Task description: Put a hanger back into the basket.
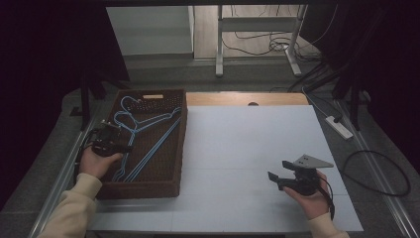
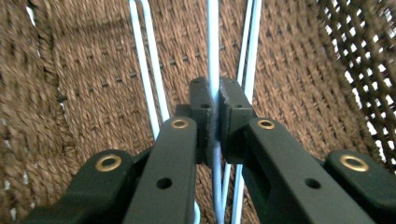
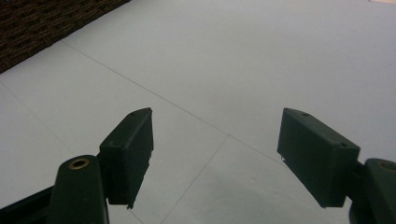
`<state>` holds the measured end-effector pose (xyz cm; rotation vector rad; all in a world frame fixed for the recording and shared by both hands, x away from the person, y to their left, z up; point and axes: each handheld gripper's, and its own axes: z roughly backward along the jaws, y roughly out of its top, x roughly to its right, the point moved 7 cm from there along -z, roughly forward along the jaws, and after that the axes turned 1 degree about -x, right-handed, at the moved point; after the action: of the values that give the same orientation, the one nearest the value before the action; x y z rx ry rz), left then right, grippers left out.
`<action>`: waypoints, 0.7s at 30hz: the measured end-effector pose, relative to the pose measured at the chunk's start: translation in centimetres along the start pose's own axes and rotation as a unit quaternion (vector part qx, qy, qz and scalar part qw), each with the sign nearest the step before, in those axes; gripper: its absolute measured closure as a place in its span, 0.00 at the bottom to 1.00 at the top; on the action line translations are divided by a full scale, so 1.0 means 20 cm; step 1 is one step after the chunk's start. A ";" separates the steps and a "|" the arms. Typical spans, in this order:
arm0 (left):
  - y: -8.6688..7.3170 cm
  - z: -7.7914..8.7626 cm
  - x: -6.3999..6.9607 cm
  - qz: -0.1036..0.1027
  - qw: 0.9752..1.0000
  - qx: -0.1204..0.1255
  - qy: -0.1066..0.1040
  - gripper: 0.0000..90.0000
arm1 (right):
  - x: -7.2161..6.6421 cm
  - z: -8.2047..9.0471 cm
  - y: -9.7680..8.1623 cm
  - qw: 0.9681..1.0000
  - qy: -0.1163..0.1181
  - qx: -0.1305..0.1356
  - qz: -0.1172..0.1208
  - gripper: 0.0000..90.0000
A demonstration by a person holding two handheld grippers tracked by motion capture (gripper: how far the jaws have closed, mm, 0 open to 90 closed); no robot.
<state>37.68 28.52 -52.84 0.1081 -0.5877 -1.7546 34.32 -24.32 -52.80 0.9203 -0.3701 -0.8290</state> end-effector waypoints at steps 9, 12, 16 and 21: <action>0.05 0.09 0.01 -0.010 0.996 0.086 0.027 0.64 | -0.01 0.00 0.00 1.000 0.003 0.001 0.000 0.31; 0.08 0.18 0.05 -0.024 0.990 0.140 0.008 0.59 | -0.01 0.00 0.00 1.000 0.004 0.001 0.001 0.31; 0.09 0.28 0.10 -0.049 0.983 0.177 -0.005 0.49 | -0.01 0.00 0.00 1.000 0.006 -0.002 0.002 0.30; 0.09 0.41 0.21 -0.085 0.973 0.211 -0.037 0.36 | 0.00 0.00 -0.01 1.000 0.007 -0.004 -0.002 0.29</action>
<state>34.95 27.04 -43.92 0.4010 -1.0261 -1.7788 34.31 -24.36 -52.92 0.9187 -0.3515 -0.8271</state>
